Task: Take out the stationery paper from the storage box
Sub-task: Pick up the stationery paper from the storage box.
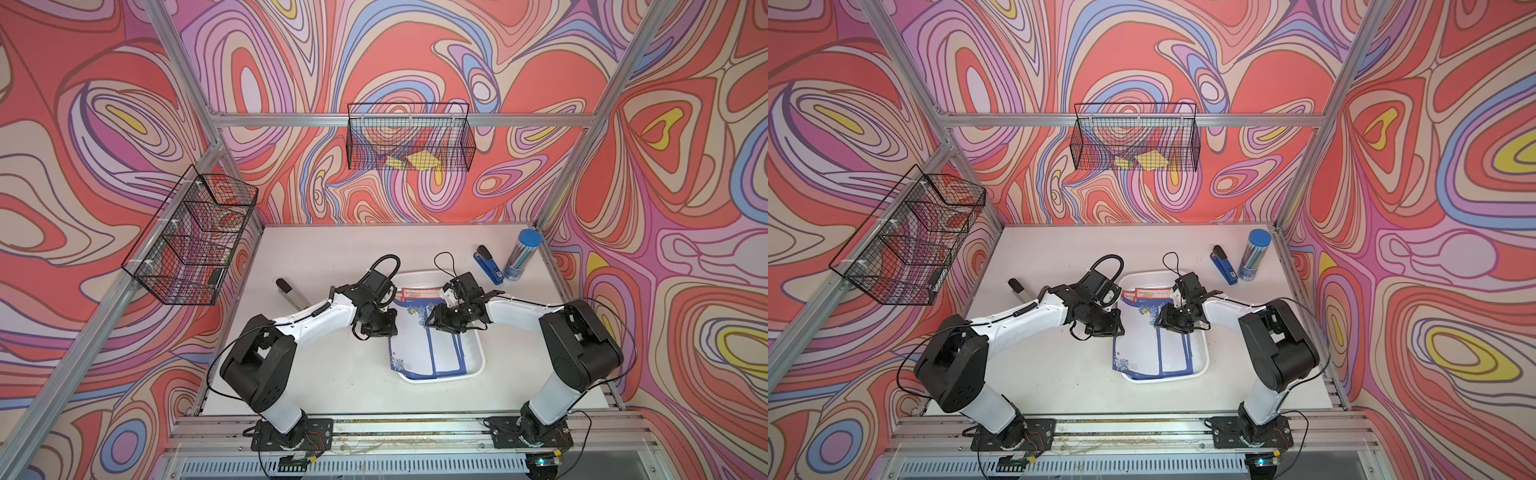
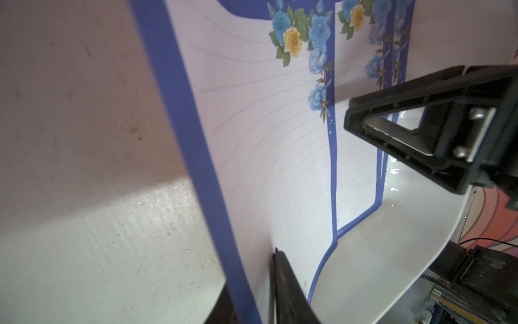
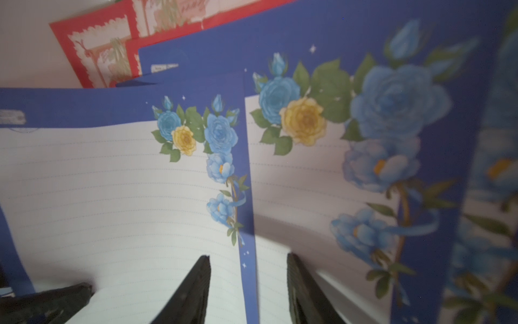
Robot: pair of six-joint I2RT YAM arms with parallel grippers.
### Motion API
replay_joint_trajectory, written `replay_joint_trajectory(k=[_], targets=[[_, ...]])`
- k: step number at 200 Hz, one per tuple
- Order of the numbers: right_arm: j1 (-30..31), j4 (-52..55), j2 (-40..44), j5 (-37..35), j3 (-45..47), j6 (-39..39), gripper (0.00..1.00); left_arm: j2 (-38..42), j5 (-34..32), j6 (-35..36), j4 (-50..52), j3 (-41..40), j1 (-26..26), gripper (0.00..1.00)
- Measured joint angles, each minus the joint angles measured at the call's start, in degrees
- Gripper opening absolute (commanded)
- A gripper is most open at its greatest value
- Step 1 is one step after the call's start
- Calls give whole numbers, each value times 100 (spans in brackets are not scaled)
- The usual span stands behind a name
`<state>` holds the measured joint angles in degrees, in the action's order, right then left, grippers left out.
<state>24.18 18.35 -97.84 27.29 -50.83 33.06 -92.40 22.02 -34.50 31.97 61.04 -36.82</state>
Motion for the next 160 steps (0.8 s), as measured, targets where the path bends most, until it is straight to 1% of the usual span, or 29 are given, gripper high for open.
replay_joint_trajectory(k=[36, 63, 69, 80, 89, 103, 116, 131, 142, 160], targets=[[0, -11, -33, 17, -31, -4, 48, 31, 7, -157, 92, 37, 11, 5], [0, -7, -44, 22, -48, -22, 48, 42, -4, -188, 133, 59, 11, 3], [0, -7, -46, 24, -52, -26, 48, 50, -2, -192, 142, 59, 11, 4], [0, -7, -46, 28, -59, -37, 48, 83, -15, -195, 151, 59, 11, 12], [0, -9, -46, 33, -61, -39, 48, 116, -33, -195, 157, 59, 11, 15], [2, -9, -46, 44, -66, -39, 48, 146, -55, -173, 173, 59, 11, 15], [2, -7, -46, 48, -66, -39, 48, 146, -61, -144, 195, 59, 4, 11], [2, -15, -46, 48, -68, -39, 48, 146, -61, -140, 210, 59, 4, 10], [2, -15, -48, 48, -70, -42, 48, 146, -63, -142, 210, 59, 7, 13], [2, -11, -48, 52, -70, -42, 47, 144, -63, -127, 210, 59, 7, 19]])
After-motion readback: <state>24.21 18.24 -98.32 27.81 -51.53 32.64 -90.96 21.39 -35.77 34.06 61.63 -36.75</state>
